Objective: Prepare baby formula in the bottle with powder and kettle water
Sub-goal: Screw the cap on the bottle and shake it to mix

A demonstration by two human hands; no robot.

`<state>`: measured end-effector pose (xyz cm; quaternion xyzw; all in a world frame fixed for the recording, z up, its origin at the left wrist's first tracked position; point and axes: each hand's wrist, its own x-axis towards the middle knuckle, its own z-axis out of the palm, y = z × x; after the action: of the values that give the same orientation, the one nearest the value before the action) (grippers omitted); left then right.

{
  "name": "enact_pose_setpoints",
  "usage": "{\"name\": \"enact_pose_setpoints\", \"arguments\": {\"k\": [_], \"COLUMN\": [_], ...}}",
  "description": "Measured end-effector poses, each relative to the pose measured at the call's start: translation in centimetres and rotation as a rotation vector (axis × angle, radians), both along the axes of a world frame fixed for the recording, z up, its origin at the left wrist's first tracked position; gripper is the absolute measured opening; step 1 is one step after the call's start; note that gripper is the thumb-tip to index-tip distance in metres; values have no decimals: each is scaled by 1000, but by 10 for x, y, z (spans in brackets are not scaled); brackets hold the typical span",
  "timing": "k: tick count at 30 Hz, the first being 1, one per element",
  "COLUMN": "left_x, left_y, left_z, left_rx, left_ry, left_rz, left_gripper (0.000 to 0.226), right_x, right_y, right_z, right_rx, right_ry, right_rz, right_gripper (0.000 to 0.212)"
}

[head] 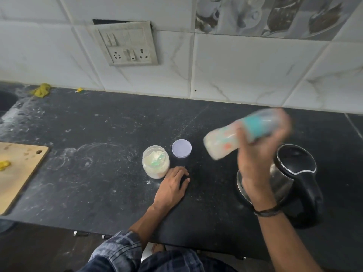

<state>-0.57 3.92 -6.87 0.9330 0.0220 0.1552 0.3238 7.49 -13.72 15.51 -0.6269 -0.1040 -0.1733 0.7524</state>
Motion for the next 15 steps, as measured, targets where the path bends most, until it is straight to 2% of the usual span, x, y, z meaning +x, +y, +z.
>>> {"name": "enact_pose_setpoints", "arguments": {"k": [2,6,7,10,11,15], "left_x": [0,1,1,1,0,0], "left_y": [1,-1,-1,1,1,-1], "left_z": [0,0,0,-2,-2,0], "left_rx": [6,4,5,5,5,6], "left_ry": [3,-5,-7,-5,-4,-6], "left_rz": [-9,6,8,-1,-5,10], "left_gripper": [12,12,12,12,12,12], "right_x": [-8,-6,-4,-9,-14,-10], "right_y": [-1,-6,-5,2,2,-6], "right_z": [-4,7,7,-1,0,10], "right_rx": [-110,185,207,-7,7,279], "right_ry": [58,-12,-23,50,71,-55], "right_rz": [145,-104,-137,32,43,-194], "right_gripper": [75,73,73,73,73,72]}}
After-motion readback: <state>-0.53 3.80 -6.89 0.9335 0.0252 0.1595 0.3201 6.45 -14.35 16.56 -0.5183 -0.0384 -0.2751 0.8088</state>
